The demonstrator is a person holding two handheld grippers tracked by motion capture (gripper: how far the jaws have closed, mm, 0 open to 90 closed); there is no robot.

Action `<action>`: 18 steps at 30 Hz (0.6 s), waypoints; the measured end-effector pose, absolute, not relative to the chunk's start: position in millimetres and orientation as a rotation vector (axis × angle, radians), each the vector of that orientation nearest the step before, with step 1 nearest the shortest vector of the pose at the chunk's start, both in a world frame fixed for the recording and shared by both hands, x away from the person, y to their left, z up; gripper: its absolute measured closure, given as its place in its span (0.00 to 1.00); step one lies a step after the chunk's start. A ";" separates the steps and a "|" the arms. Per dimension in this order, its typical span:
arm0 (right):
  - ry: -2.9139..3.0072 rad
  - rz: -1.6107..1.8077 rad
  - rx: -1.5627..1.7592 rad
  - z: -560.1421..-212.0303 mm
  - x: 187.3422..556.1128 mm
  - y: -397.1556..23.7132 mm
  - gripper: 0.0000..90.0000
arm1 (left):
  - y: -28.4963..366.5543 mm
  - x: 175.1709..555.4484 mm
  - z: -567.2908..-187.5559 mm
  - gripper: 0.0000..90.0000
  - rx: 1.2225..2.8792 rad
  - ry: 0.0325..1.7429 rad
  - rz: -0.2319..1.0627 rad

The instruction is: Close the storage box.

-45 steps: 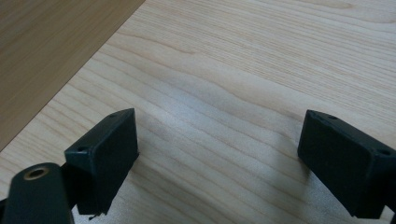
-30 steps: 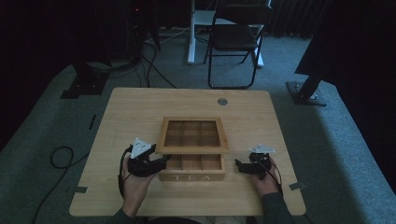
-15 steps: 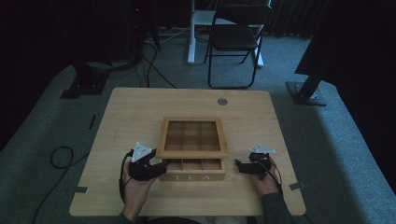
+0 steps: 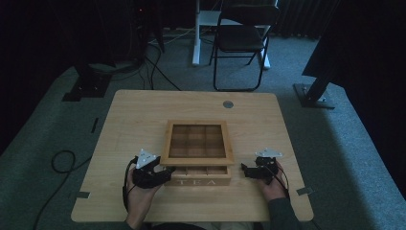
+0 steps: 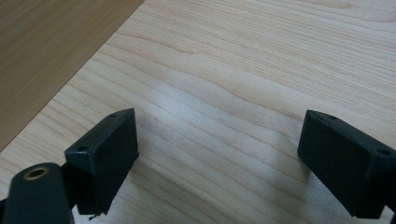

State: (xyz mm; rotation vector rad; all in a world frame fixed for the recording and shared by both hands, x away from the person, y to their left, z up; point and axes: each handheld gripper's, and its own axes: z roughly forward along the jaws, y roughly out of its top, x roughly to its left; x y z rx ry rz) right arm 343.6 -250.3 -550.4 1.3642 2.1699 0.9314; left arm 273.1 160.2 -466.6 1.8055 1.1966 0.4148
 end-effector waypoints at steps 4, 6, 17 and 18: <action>2.170 0.931 1.364 -550.4 343.6 -250.3 0.13 | 160.6 272.3 -468.2 0.40 1.809 1.198 0.414; 2.170 0.931 1.364 -550.4 343.6 -250.3 0.13 | 160.4 272.0 -469.4 0.40 1.808 1.202 0.409; 2.170 0.931 1.364 -550.4 343.6 -250.3 0.13 | 161.2 269.9 -476.5 0.40 1.824 1.210 0.399; 2.170 0.931 1.364 -550.4 343.6 -250.3 0.13 | 161.3 269.6 -477.1 0.40 1.826 1.212 0.399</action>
